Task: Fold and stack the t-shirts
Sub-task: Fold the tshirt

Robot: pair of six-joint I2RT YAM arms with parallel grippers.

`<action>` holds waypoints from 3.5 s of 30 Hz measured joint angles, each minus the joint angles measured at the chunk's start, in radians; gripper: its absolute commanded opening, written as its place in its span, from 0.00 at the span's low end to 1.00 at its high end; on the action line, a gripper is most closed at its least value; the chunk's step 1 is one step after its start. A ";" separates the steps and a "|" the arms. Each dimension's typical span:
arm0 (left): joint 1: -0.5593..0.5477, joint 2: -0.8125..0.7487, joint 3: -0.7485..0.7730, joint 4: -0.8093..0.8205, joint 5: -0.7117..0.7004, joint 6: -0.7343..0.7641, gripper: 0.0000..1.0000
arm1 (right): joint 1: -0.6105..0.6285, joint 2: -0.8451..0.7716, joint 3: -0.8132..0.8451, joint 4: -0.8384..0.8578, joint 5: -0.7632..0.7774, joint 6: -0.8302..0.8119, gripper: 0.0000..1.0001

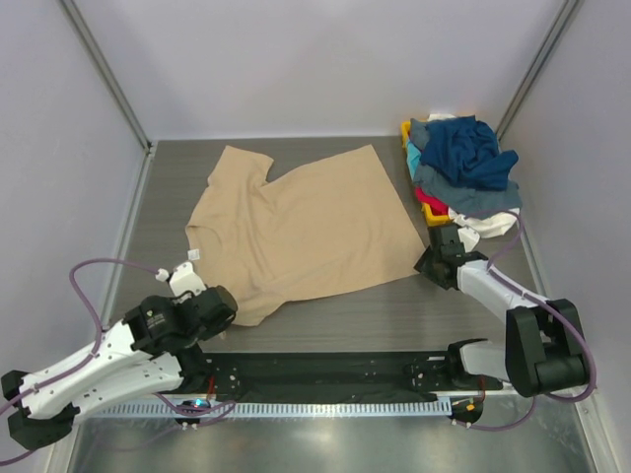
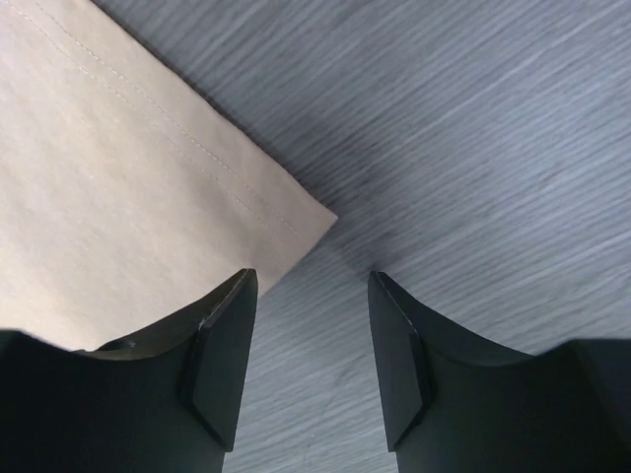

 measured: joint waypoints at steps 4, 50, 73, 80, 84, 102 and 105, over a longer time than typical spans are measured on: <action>0.000 -0.006 0.000 0.000 -0.002 0.000 0.00 | -0.001 0.014 0.000 0.043 0.001 0.000 0.53; 0.502 0.396 0.338 0.132 0.141 0.647 0.00 | -0.010 -0.248 0.161 -0.272 -0.155 0.011 0.01; 0.888 0.945 0.707 0.275 0.270 1.009 0.00 | -0.010 0.414 0.671 -0.135 -0.135 -0.104 0.01; 0.927 1.132 0.813 0.276 0.254 1.032 0.15 | -0.010 0.595 0.838 -0.133 -0.123 -0.107 0.23; 0.975 1.262 0.910 0.282 0.294 1.031 0.99 | -0.010 0.716 0.980 -0.149 -0.106 -0.114 0.58; 1.006 0.478 -0.059 0.609 0.489 0.534 0.96 | -0.024 0.336 0.459 -0.051 -0.164 -0.117 0.61; 1.006 0.462 -0.132 0.633 0.457 0.473 0.98 | -0.042 0.364 0.405 -0.037 -0.198 -0.113 0.60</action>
